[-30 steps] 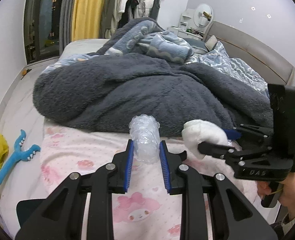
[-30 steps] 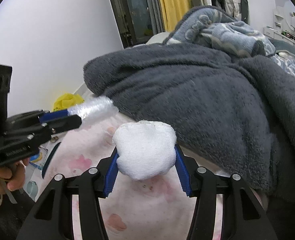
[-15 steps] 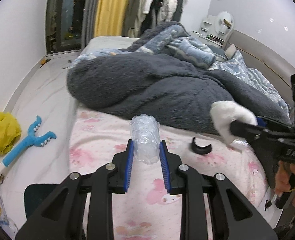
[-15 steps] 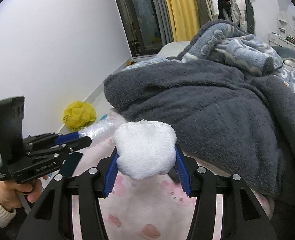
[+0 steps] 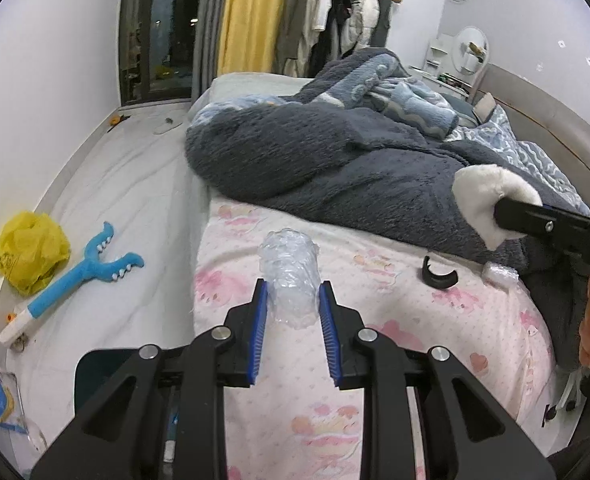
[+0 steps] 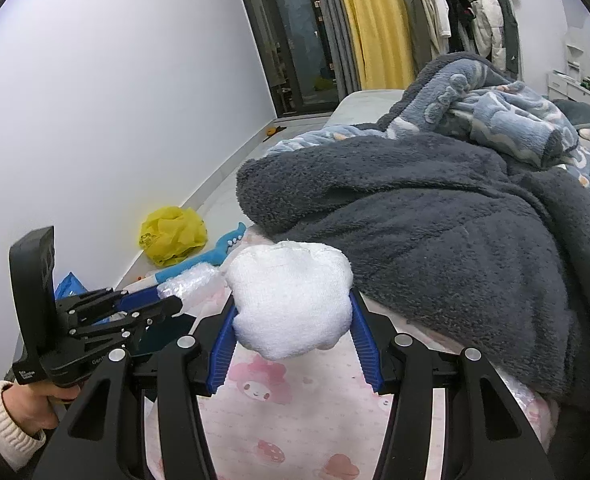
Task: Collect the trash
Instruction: 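Carry the bubble wrap and cotton ball over the dark green bin with both grippers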
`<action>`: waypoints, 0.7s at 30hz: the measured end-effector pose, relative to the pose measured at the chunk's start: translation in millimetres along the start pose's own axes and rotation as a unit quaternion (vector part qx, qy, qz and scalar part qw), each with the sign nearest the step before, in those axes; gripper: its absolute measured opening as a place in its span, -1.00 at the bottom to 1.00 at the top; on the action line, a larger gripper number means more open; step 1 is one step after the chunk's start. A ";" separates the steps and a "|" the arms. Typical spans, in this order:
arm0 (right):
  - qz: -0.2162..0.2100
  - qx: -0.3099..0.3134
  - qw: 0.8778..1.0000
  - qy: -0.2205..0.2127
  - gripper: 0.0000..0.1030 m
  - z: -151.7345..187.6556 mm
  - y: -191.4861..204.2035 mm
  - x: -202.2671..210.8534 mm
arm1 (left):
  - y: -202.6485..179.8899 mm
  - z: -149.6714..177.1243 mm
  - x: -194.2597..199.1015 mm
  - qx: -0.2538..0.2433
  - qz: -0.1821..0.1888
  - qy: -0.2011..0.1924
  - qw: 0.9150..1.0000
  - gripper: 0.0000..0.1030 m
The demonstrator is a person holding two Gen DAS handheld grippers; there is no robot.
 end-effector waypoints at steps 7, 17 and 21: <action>-0.009 0.013 1.000 0.004 0.03 -4.4 21.8 -3.2 | 32.5 12.7 4.3 0.029 -0.017 0.000 0.999 -0.46; -0.020 0.037 0.999 0.024 0.03 -6.1 52.8 -20.5 | 68.0 32.8 -9.0 0.055 -0.031 0.027 0.998 -0.46; -0.024 0.043 0.998 0.030 0.03 -7.4 60.1 -24.4 | 77.5 40.7 -17.7 0.057 -0.039 0.041 0.997 -0.46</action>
Point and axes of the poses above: each gripper's, at about its wrist camera, not at the fingertips, and x roughly against the way its jaws point, y to its left, z to its underside, the point moved 3 cm from there along -x, roughly the way its jaws point, and after that the axes turned 8 degrees about y, right-handed, at the moved point
